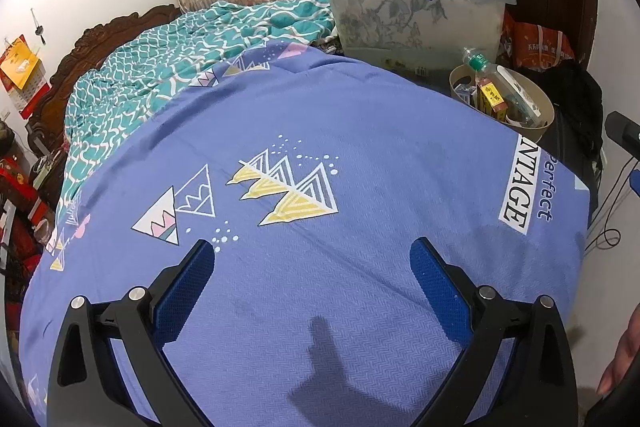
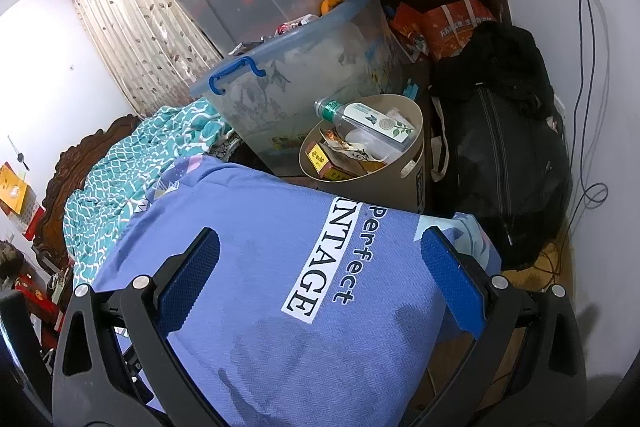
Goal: Collect trash
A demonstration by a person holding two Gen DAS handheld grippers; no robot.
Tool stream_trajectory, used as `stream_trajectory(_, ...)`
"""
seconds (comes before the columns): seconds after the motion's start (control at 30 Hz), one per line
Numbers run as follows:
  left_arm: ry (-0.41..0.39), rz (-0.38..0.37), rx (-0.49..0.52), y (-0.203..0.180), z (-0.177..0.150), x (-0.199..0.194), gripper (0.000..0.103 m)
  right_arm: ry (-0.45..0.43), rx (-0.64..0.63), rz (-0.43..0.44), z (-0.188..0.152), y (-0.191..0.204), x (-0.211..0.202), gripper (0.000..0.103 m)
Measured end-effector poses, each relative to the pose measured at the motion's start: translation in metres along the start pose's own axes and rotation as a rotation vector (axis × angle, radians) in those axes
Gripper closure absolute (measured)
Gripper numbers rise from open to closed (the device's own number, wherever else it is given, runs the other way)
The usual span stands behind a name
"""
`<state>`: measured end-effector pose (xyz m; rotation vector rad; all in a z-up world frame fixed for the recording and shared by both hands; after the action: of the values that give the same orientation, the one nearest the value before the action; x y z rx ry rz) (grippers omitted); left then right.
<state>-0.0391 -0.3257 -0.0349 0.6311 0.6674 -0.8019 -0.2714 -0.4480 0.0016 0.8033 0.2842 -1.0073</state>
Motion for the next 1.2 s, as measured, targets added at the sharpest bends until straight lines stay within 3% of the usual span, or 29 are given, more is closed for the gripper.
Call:
stream_trajectory(0.8, -0.013, 0.006, -0.010, 0.004, -0.004, -0.010, 0.009, -0.014, -0.021, 0.011, -0.005, 0.012, -0.010, 0.003)
stream_trajectory(1.2, 0.030, 0.035, -0.026, 0.013, -0.010, -0.006, 0.009, -0.013, -0.022, 0.010, -0.005, 0.013, -0.012, 0.003)
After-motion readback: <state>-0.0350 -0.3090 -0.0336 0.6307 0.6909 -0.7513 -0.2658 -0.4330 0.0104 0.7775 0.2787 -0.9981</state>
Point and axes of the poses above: each gripper's, at about its wrist camera, not at the fingertips, and x roughly the way its jaws point, y to its left, z to its top, the point moved 10 cm from there along x, roughly the way its jaws point, and after that the axes turned 2 degrees about z, right-handed, at the moved point
